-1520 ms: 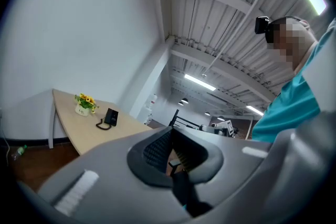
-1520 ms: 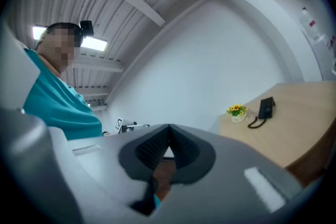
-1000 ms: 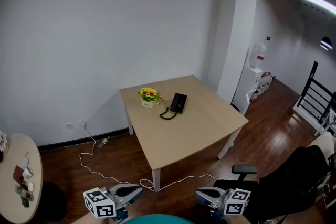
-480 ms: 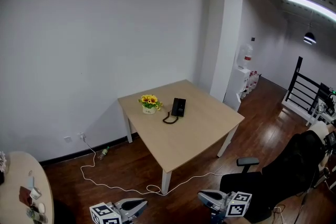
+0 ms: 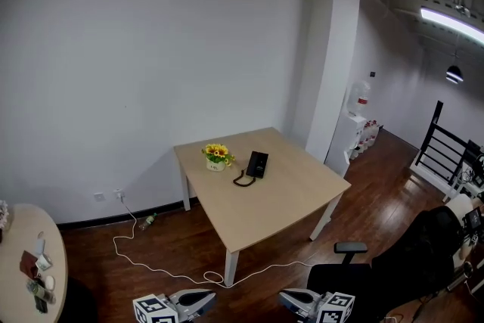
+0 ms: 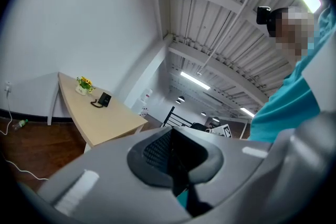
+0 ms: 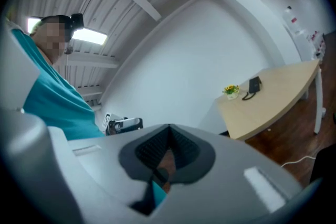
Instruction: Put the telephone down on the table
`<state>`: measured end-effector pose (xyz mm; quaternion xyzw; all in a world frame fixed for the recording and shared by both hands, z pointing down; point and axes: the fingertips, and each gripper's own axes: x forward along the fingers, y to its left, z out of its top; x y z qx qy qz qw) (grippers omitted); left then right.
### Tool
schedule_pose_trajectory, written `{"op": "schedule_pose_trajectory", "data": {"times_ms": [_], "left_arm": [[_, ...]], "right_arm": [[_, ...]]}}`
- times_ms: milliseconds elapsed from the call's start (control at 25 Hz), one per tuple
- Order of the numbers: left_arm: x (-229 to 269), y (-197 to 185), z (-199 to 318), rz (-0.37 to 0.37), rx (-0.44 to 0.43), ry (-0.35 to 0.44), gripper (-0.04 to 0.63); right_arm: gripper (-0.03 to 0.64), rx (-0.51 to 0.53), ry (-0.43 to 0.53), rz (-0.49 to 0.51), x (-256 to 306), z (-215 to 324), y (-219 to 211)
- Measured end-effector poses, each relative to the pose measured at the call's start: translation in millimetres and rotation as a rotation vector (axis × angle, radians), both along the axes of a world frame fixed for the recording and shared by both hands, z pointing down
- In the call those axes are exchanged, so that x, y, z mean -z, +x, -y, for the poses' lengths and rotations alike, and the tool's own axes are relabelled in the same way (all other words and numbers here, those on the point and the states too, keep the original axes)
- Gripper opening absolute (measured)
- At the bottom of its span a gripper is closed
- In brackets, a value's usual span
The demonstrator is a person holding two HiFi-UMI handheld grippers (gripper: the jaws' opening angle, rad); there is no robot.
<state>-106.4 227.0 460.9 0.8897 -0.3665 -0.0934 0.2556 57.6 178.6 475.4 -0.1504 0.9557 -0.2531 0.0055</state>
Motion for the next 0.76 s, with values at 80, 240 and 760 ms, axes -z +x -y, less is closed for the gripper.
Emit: {"op": "schedule_pose_trajectory", "data": {"times_ms": [80,240,760], "left_arm": [[3.5,7.6,3.8,0.002,-0.003,0.007,0.006],[12.4,10.7,6.1,0.009,0.012,0.033,0.006],[12.2,-4.3,20.3,0.022,0.028,0.043,0.005]], "right_arm": [[0.0,0.004,0.007,-0.005,4.8,5.6,4.3],[0.0,0.019,0.043,-0.004,14.2,10.8,4.8],[0.0,0.025,0.074,-0.015,18.9,17.7,-1.8]]}}
